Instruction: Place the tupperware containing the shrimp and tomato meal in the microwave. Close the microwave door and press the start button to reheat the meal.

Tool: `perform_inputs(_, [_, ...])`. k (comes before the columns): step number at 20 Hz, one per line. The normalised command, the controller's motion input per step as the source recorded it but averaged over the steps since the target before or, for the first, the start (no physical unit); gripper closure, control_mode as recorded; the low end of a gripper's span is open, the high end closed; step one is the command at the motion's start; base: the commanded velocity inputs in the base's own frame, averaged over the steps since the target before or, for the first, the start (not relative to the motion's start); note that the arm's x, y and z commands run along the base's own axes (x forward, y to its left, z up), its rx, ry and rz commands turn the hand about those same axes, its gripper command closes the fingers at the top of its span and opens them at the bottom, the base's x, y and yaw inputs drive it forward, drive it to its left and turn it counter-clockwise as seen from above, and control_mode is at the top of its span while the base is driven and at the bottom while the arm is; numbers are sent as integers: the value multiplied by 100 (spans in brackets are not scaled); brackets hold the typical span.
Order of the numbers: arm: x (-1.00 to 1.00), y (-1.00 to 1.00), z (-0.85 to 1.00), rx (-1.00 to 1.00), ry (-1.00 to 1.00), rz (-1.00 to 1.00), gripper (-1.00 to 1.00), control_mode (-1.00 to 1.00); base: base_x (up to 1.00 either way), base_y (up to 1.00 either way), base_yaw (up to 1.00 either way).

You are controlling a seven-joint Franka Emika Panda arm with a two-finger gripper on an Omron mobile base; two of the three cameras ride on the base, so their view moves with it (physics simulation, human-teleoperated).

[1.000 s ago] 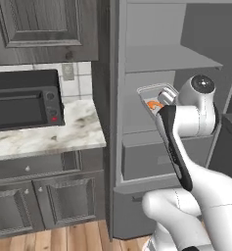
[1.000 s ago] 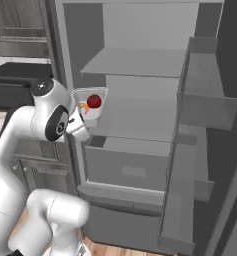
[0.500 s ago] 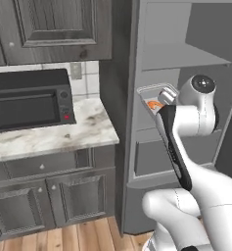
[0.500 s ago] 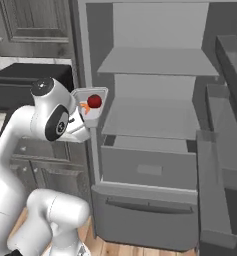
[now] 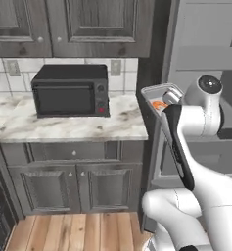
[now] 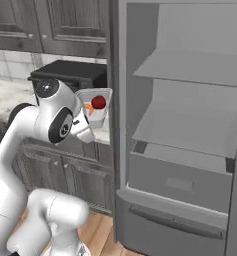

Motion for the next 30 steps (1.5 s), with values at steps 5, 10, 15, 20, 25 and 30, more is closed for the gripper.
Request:
perform_inputs(5, [0, 0, 0, 0, 0, 0, 100, 100, -11, 36, 59])
perform_inputs(10, [0, 0, 0, 0, 0, 0, 100, 100, 0, 60, 66])
perform_inputs(15, [0, 0, 0, 0, 0, 0, 100, 100, 0, 66, 71])
perform_inputs(20, [0, 0, 0, 0, 0, 0, 100, 100, 2, 64, 69])
perform_inputs(25, [0, 0, 0, 0, 0, 0, 100, 100, 23, 56, 68])
perform_inputs(30, [0, 0, 0, 0, 0, 0, 100, 100, 39, 31, 65])
